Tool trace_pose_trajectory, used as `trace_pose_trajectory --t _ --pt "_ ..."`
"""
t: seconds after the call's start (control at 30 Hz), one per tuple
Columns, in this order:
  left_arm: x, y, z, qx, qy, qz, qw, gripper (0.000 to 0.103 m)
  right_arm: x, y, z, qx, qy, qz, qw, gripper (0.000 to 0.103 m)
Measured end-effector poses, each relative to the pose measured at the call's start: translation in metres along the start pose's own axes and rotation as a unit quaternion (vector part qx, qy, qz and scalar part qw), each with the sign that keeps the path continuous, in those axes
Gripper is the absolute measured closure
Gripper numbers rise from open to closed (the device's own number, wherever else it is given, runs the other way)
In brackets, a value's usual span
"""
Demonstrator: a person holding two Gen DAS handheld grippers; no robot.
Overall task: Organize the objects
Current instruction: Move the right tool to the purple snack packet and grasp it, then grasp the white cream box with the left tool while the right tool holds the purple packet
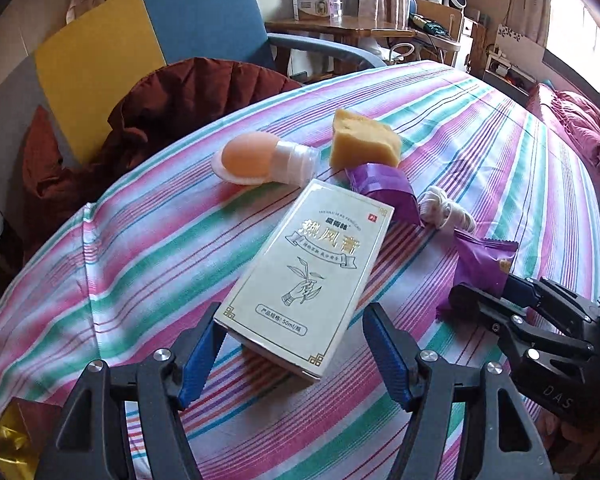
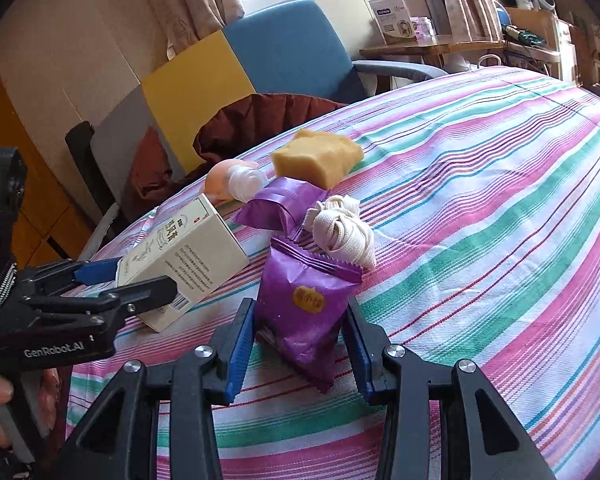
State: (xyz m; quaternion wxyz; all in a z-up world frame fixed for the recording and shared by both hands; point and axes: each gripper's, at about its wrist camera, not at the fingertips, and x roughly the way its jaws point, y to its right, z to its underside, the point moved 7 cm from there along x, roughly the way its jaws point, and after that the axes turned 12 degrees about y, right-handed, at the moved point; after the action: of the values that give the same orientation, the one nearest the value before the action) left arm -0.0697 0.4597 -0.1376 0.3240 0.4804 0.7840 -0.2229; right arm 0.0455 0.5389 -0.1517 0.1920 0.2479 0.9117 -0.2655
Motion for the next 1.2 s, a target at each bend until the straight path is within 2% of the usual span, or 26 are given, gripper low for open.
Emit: trace_pose_trajectory --t 0.07,0.13,0.37,0.4,0.47,0.67,0.8,1.03,1.2 --pt "-0.005 0.009 0.003 -0.023 0.014 0.044 0.9987 0.033 0.0 0.0 0.0 0.003 0.001 -0.002 1.0 0.059" --pt "-0.008 0.012 0.004 -0.032 0.024 0.056 0.9976 0.033 0.0 0.0 0.0 0.002 0.002 -0.002 1.0 0.059" --pt "0.009 0.007 -0.004 -0.035 0.02 0.016 0.9991 0.032 -0.001 0.001 0.0 0.002 0.002 -0.002 1.0 0.059" --pt "0.012 0.007 -0.002 -0.035 0.019 0.013 0.9991 0.036 0.0 0.001 0.0 0.002 0.002 -0.002 1.0 0.059" --pt "0.016 0.006 0.004 -0.039 0.019 0.005 0.999 0.051 -0.001 0.002 0.0 0.001 0.003 -0.002 1.0 0.059" --pt "0.001 0.004 0.023 -0.052 0.064 -0.034 0.996 0.051 -0.001 0.003 -0.001 -0.002 0.004 0.001 1.0 0.06" --pt "-0.01 0.0 0.034 -0.061 0.076 -0.047 0.9941 0.051 -0.001 0.002 -0.001 -0.003 0.004 0.002 1.0 0.059" --pt "-0.03 -0.015 0.053 -0.094 0.09 -0.093 0.9871 0.051 -0.001 0.001 -0.001 -0.009 0.005 0.007 1.0 0.06" --pt "-0.044 -0.021 0.066 -0.115 0.096 -0.115 0.9821 0.051 -0.001 -0.006 -0.001 -0.048 0.007 0.038 0.998 0.059"
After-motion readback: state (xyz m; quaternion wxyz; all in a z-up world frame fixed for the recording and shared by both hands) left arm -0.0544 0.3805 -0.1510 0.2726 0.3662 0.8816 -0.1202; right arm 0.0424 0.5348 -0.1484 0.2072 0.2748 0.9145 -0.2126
